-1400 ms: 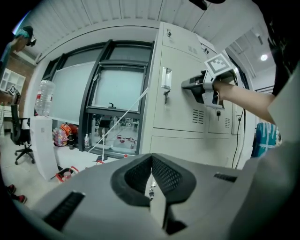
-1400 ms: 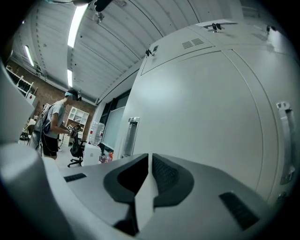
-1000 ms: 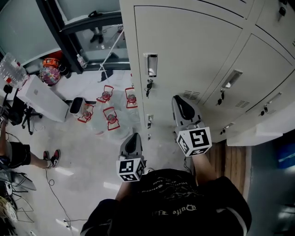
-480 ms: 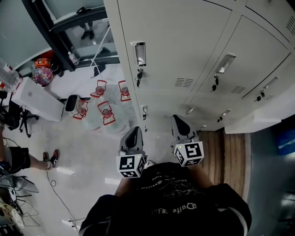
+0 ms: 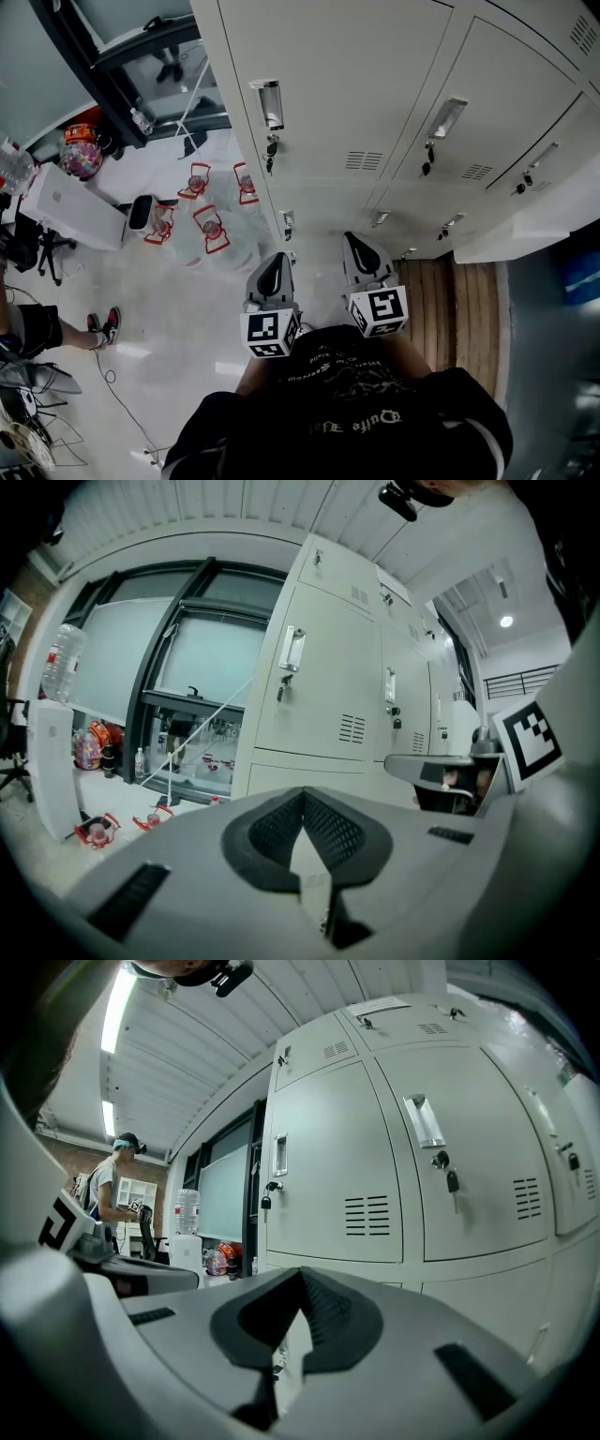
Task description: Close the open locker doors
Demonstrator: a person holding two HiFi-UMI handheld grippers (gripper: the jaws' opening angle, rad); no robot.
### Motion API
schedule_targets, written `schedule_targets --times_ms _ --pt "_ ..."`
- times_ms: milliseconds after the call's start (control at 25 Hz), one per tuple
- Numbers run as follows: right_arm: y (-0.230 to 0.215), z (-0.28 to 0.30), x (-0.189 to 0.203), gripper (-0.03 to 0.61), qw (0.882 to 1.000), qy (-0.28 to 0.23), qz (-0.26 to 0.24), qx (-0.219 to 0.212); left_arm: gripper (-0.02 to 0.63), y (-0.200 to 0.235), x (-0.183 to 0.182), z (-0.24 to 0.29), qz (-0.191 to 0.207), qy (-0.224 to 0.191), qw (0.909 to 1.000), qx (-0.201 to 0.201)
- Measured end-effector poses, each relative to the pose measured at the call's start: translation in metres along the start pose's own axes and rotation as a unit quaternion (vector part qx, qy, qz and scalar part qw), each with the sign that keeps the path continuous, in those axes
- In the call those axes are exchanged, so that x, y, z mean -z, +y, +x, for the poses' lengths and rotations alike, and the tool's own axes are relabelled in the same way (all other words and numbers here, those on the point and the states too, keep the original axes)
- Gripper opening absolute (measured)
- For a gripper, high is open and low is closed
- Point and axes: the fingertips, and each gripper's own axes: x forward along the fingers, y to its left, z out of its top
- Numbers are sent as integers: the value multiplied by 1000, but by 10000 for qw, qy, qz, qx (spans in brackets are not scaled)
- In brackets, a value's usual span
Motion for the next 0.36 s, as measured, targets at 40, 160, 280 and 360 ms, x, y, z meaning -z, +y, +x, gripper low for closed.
schedule_targets --times_ms 40,160,280,360 --pt "1 0 0 5 10000 8 -19 -18 8 0 0 0 2 -1 10000 -10" --pt "4 1 0 5 10000 15 -60 -63 8 0 0 0 19 0 10000 -7" --pt "5 2 -1 3 9999 -8 -79 -83 8 2 1 -1 26 6 10000 -35" --pt "5 2 -2 5 9999 -21 -82 -82 8 3 1 -1 24 10 10000 -46"
